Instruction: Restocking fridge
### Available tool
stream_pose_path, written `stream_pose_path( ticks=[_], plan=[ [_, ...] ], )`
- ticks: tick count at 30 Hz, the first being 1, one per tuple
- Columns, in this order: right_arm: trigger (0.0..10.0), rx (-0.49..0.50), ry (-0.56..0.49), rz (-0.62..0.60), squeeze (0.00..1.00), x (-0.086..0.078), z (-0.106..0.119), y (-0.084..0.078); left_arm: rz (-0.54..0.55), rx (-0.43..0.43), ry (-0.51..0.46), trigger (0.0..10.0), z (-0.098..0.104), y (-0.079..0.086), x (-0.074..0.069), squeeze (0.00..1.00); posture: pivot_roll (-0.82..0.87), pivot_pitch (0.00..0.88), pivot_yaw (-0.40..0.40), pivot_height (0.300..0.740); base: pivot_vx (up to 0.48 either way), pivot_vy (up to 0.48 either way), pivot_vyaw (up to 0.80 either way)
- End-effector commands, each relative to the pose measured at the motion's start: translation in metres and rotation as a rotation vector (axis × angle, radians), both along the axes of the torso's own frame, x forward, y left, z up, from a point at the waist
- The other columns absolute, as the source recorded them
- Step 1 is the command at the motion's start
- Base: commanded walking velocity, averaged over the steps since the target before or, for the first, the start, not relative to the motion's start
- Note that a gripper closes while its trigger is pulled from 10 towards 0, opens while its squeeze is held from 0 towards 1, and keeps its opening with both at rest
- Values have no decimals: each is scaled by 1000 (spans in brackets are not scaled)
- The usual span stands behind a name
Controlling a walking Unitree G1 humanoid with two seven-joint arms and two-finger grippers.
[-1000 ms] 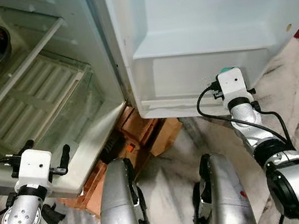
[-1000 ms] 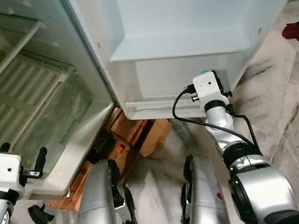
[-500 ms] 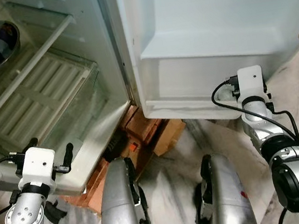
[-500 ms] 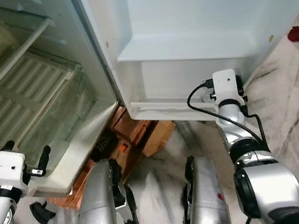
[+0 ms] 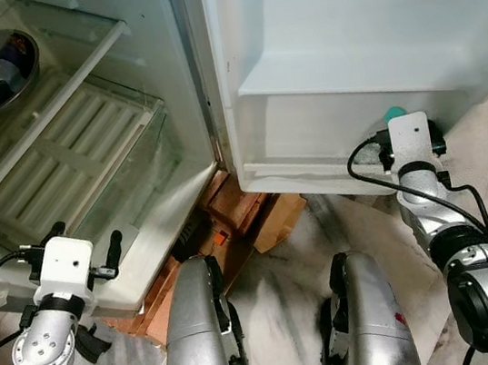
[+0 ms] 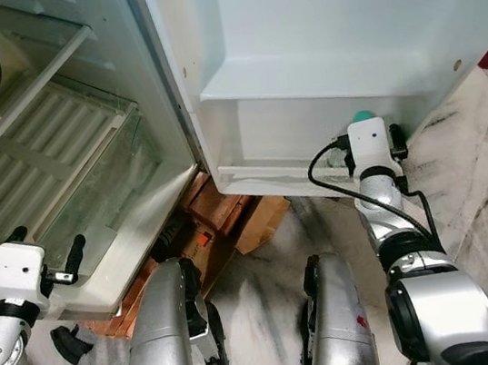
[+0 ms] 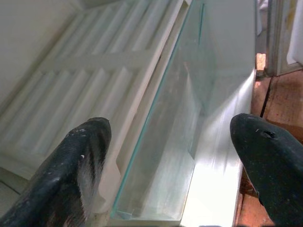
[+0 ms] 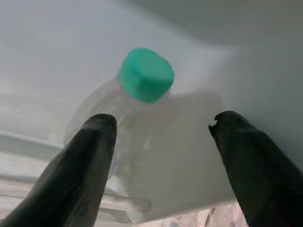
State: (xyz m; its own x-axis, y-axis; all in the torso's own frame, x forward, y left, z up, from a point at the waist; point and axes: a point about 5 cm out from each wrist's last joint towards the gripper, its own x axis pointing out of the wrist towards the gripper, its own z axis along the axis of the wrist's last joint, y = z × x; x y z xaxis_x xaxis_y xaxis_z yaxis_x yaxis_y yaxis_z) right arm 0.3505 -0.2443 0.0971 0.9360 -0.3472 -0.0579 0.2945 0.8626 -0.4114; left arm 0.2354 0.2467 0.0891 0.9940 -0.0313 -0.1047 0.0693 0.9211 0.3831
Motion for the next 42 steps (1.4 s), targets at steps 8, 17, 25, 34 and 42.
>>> stream_pose_path(
  ticks=[8,17,25,34,42],
  plan=[
    [10000,168,-95,107,1000,-17,-2,-9,-145,-181,67,10000,-2,-26,1,0,103,178,23,574,0,0,0],
    [10000,171,-136,302,1000,-31,5,3,-225,-193,102,10000,-7,-46,8,0,69,145,27,574,0,0,0],
    [10000,182,-133,370,812,-39,7,7,-247,-177,106,10000,-5,-53,14,0,60,138,33,574,0,0,0],
    [10000,203,-50,549,0,-86,-23,49,-190,-164,63,10000,-8,-55,13,0,30,91,32,574,0,0,0],
    [10000,272,-197,460,0,-96,-7,65,-76,-197,-3,10000,-7,-52,21,0,6,0,17,574,0,0,0]
  ],
)
